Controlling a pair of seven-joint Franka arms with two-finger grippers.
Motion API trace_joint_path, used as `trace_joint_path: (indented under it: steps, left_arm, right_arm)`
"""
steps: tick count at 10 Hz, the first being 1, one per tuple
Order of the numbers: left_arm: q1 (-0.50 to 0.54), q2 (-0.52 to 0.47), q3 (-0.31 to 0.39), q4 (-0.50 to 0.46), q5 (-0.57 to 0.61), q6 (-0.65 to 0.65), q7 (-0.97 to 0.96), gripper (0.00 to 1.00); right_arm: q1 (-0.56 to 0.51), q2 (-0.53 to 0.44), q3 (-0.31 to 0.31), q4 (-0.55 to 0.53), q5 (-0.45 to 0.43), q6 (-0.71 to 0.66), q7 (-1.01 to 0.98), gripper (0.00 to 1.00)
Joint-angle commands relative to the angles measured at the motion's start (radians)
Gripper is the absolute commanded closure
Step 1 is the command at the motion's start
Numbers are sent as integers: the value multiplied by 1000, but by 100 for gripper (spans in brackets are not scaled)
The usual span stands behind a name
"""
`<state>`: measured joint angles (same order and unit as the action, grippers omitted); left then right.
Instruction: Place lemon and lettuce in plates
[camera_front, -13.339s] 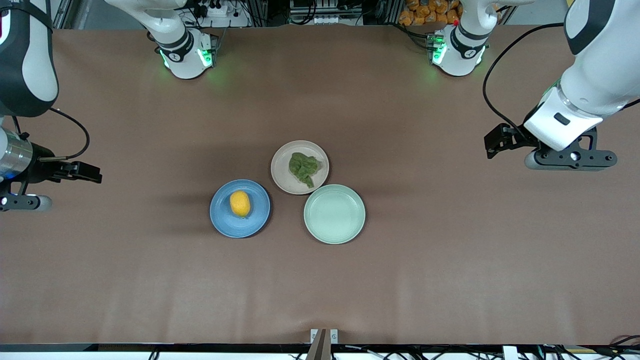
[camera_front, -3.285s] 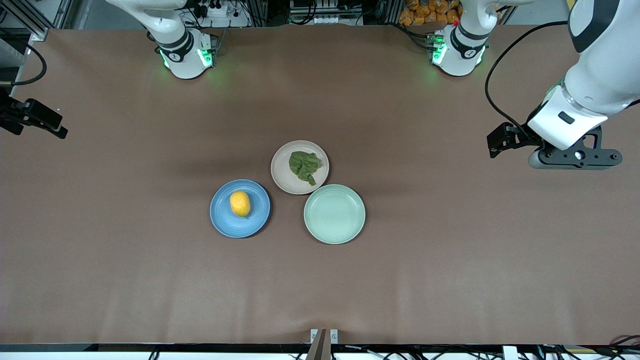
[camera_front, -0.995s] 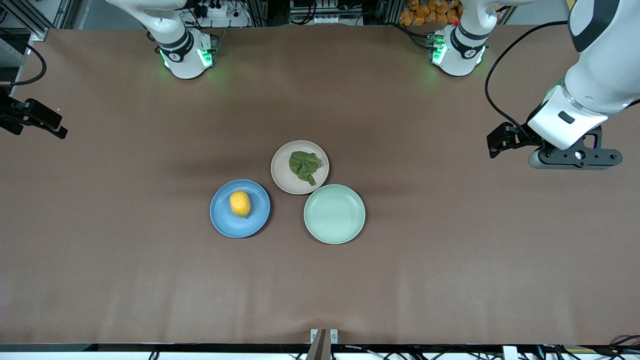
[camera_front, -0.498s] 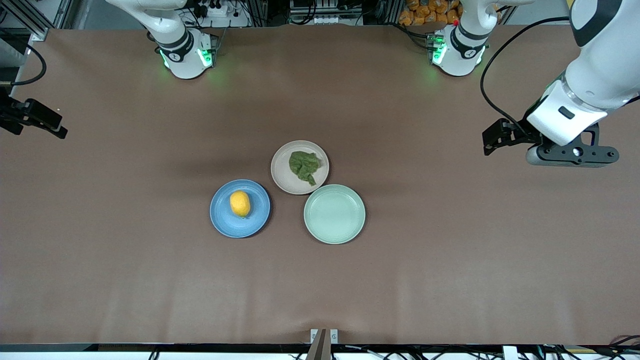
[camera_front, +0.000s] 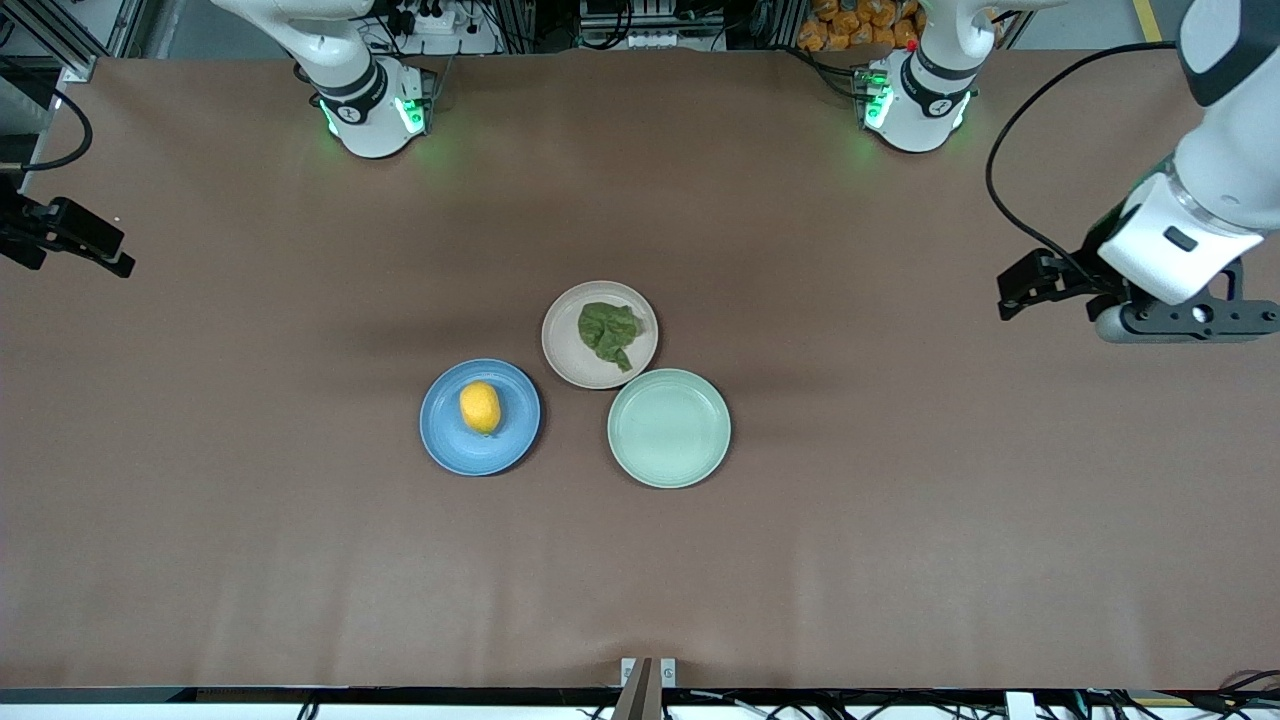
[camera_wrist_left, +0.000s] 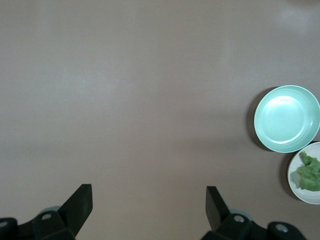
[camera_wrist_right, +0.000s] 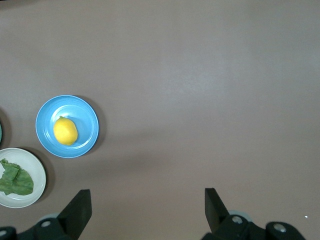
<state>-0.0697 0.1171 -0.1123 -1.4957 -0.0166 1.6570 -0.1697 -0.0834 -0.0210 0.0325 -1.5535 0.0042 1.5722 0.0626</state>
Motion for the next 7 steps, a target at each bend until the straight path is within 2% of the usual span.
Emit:
trace_joint_path:
  steps: [1, 7]
  left_arm:
    - [2, -1, -3, 5, 18, -3, 33, 0]
    - [-1, -2, -4, 6, 15, 4, 32, 0]
  right_arm:
    - [-12, 4, 9, 16, 0, -14, 2, 0]
    - [-16, 4, 9, 15, 0, -14, 2, 0]
